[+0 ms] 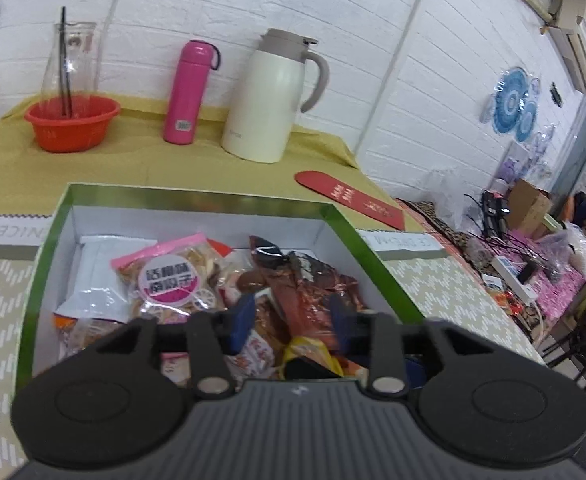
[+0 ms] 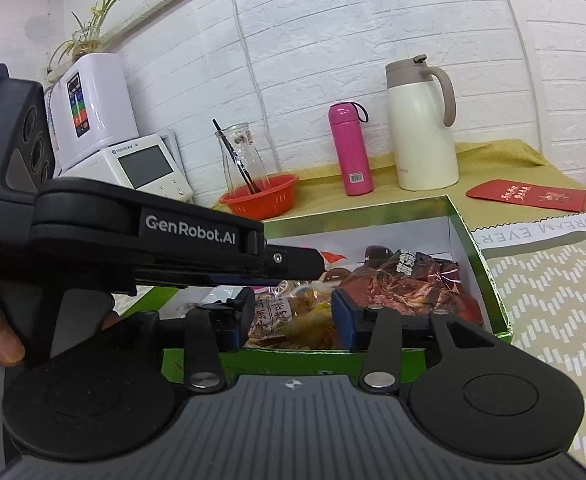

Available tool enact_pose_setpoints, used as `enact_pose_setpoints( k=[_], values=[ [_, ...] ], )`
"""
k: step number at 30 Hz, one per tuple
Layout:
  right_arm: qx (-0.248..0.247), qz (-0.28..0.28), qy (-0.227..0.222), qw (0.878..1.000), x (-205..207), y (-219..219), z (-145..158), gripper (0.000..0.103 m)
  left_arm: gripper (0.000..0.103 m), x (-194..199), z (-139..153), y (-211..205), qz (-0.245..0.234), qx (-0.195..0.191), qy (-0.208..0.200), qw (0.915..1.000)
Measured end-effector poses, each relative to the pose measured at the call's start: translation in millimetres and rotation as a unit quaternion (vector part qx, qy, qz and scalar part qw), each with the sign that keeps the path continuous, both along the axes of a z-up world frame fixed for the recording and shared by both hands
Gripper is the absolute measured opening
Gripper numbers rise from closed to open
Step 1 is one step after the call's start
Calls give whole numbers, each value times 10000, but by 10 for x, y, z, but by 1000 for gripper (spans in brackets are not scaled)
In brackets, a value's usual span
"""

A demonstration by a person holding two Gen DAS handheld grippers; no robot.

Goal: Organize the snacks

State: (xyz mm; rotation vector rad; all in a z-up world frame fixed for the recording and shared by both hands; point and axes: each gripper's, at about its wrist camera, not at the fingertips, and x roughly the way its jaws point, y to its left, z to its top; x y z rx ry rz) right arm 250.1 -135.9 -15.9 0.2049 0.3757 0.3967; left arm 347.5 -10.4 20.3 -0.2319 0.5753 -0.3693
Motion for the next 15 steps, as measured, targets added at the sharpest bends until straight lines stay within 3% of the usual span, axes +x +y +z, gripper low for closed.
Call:
enact_pose_setpoints(
  k=[1,2,8,9,10,15],
  values=[
    [-15,-40,-4,10000,-6,-7,-11,98,67,-33,1,43,255,-51,-138,9996],
    [-33,-86,-30,10000,-15,-11,-15,103,68,-60,6,87,445,-86,-232,9987],
    [3,-135,-126,9998,-55,-20,-23,103,81,-165,60,268,1021,157,-96,9946],
    [-18,-140,-134,9998,-69,-13,-13,103,92,-200,70,288,1110,228,-112,9935],
    [-28,-155,-135,9998,-84,-6,4,103,97,-251,82,306,1187,288,-183,9923],
    [-17,-192,-120,9997,-252,-32,102,103,97,-531,174,397,1318,358,-295,9902]
  ],
)
